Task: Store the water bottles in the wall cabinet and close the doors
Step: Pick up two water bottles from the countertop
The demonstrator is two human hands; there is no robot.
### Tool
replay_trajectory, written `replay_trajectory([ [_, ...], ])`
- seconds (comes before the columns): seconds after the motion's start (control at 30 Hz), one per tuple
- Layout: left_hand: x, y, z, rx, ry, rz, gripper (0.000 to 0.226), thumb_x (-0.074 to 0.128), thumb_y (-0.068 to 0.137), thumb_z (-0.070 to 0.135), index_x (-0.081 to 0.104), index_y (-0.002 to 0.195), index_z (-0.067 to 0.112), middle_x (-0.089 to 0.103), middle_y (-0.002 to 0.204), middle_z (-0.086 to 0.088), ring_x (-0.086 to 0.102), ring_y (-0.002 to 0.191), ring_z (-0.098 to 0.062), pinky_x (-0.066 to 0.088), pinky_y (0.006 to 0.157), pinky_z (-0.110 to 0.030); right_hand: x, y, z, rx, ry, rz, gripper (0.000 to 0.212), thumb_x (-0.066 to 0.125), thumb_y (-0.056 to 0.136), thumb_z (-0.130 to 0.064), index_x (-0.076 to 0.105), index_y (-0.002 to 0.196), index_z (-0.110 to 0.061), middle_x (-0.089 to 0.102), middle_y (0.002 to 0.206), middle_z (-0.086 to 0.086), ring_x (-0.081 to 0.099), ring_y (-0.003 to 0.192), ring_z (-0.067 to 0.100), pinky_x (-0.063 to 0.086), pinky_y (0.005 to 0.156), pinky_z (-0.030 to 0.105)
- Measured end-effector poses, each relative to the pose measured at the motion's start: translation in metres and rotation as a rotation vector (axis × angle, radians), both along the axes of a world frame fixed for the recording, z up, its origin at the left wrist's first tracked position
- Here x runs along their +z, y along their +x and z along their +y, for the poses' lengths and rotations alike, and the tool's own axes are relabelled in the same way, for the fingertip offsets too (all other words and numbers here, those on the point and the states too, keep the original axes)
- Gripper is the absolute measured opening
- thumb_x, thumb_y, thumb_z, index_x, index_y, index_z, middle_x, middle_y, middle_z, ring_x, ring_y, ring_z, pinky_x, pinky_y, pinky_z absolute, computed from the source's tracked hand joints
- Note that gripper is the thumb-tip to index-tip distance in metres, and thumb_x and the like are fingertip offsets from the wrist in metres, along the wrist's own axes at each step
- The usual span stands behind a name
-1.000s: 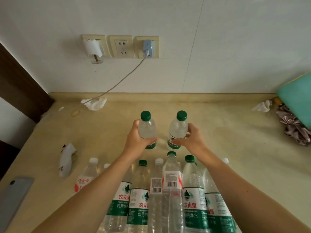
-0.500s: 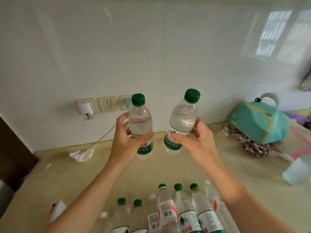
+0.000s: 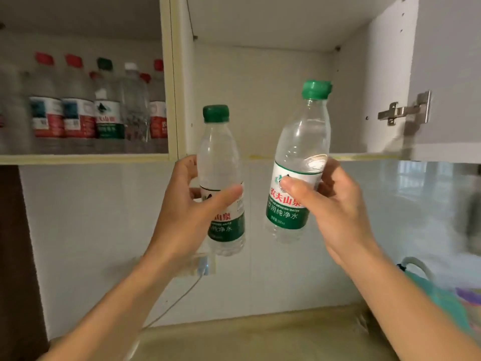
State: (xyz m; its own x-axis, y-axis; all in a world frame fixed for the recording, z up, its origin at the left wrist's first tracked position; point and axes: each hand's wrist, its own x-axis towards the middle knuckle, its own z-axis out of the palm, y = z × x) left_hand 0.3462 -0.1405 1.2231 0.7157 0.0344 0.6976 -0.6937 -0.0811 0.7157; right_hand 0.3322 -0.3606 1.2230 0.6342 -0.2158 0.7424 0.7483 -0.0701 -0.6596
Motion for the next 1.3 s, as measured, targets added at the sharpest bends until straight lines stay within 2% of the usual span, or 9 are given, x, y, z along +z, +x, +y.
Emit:
replay_trajectory([
  [0.27,0.106,0.002,-0.035,0.028,-0.081,-0.096,0.055,0.084,0.079,0.038,0.057,0.126,0.028,0.073,0.114,0.007,0.072,0.101,-0.010,0.057,0.090,-0.043,0.102,0.023,-0.027,0.106,0.047,-0.008,0.044,0.089,0.063,-0.037,0.072,0.102,-0.025,0.079,0.097,-0.003,0.076,0.091,0.014,0.059,0.075,0.033],
  [0.47,0.149,0.040,-0.055,0.187,0.001,-0.091,0.032,0.080,0.083,0.041,0.056,0.103,0.041,0.067,0.094,0.025,0.065,0.086,0.005,0.049,0.068,-0.023,0.140,0.068,-0.039,0.054,0.059,0.090,0.033,0.090,0.073,-0.029,0.073,0.101,-0.020,0.079,0.089,-0.004,0.077,0.080,0.011,0.062,0.075,0.037],
  [0.57,0.155,0.062,-0.058,0.230,0.013,-0.080,0.027,0.078,0.085,0.041,0.056,0.101,0.039,0.065,0.097,0.022,0.063,0.091,0.000,0.049,0.070,-0.026,0.149,0.088,-0.038,-0.004,-0.006,0.115,0.030,0.090,0.072,-0.032,0.073,0.094,-0.023,0.078,0.083,-0.008,0.075,0.074,0.008,0.058,0.064,0.028],
  [0.7,0.159,0.090,-0.057,0.254,0.011,-0.067,0.046,0.076,0.088,0.041,0.057,0.125,0.021,0.066,0.099,0.017,0.067,0.092,-0.007,0.054,0.074,-0.027,0.158,0.109,-0.036,0.025,-0.143,0.179,0.030,0.087,0.077,-0.032,0.072,0.102,-0.026,0.079,0.088,-0.007,0.076,0.078,0.012,0.060,0.068,0.031],
  [0.83,0.166,0.113,-0.058,0.289,0.104,0.026,0.086,0.070,0.091,0.048,0.029,0.156,0.010,0.061,0.120,0.003,0.064,0.097,-0.013,0.050,0.073,-0.027,0.166,0.124,-0.039,0.070,-0.258,0.277,0.031,0.084,0.082,-0.034,0.071,0.107,-0.021,0.080,0.087,-0.004,0.077,0.074,0.013,0.064,0.063,0.033],
  [0.9,0.168,0.126,-0.057,0.315,0.158,0.055,0.078,0.068,0.092,0.050,0.034,0.151,0.011,0.061,0.128,-0.004,0.064,0.105,-0.021,0.054,0.080,-0.034,0.168,0.133,-0.040,0.065,-0.309,0.290,0.029,0.081,0.085,-0.036,0.072,0.107,-0.018,0.080,0.091,-0.001,0.078,0.081,0.017,0.065,0.070,0.039],
  [1.03,0.170,0.151,-0.056,0.325,0.226,0.091,0.052,0.064,0.095,0.049,0.050,0.128,0.012,0.069,0.115,-0.007,0.068,0.100,-0.023,0.058,0.088,-0.043,0.169,0.151,-0.039,0.057,-0.369,0.314,0.026,0.077,0.088,-0.038,0.072,0.106,-0.018,0.080,0.092,-0.003,0.077,0.085,0.015,0.064,0.067,0.037],
  [1.2,0.175,0.171,-0.056,0.403,0.337,0.092,0.052,0.064,0.095,0.049,0.051,0.129,0.012,0.069,0.113,-0.006,0.068,0.096,-0.022,0.056,0.076,-0.036,0.177,0.168,-0.029,0.050,-0.421,0.409,0.020,0.074,0.091,-0.036,0.070,0.103,-0.020,0.079,0.089,-0.003,0.074,0.084,0.016,0.058,0.069,0.037],
  [1.3,0.175,0.180,-0.057,0.393,0.337,0.101,0.048,0.065,0.095,0.047,0.051,0.126,0.012,0.070,0.111,-0.006,0.069,0.095,-0.022,0.058,0.082,-0.040,0.177,0.174,-0.022,0.052,-0.417,0.425,0.016,0.073,0.092,-0.034,0.070,0.100,-0.020,0.079,0.083,-0.005,0.074,0.080,0.014,0.058,0.066,0.036],
])
